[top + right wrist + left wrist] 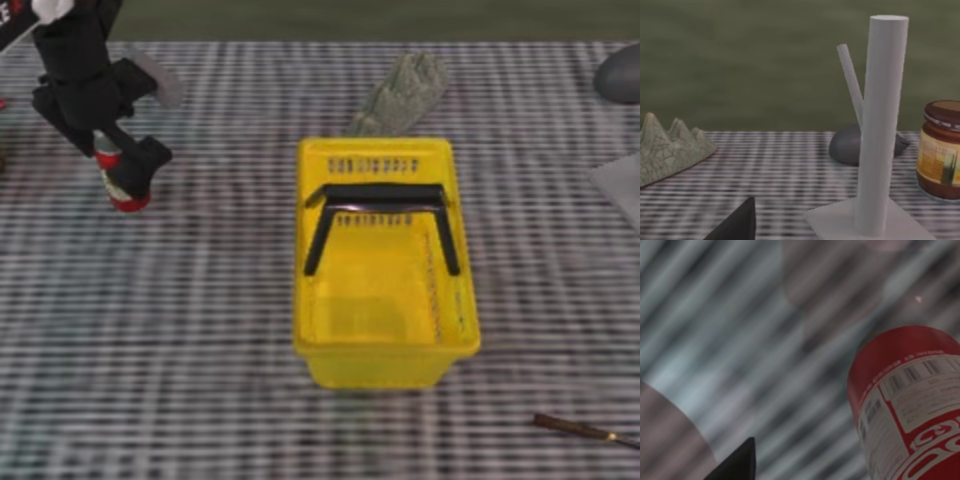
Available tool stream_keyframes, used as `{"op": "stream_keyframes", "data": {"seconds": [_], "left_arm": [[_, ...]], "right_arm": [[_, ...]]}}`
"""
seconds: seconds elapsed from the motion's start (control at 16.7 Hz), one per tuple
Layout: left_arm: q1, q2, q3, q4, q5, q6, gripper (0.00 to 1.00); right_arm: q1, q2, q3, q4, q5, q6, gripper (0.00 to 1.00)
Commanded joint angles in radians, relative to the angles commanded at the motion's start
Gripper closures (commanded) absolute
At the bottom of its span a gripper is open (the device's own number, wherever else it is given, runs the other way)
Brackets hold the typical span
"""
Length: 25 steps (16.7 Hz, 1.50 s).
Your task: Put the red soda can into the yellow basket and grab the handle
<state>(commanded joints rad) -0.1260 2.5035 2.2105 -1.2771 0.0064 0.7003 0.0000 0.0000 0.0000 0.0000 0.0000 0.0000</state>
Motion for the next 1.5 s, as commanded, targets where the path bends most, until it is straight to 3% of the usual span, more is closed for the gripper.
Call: {"op": "stream_keyframes", "data": {"seconds": [0.78, 1.38, 1.5], "left_arm": [[0.0, 0.0, 0.0, 0.0, 0.0, 0.0, 0.98], [0.0, 0.0, 0.0, 0.0, 0.0, 0.002, 1.0], [-0.004, -0.003, -0.014, 0.029, 0.022, -0.009, 1.0]], "right_arm": [[0.0, 0.0, 0.0, 0.0, 0.0, 0.0, 0.0], [0.0, 0.0, 0.0, 0.0, 0.0, 0.0, 0.0], [0.0, 0.0, 0.0, 0.0, 0.0, 0.0, 0.0]]}}
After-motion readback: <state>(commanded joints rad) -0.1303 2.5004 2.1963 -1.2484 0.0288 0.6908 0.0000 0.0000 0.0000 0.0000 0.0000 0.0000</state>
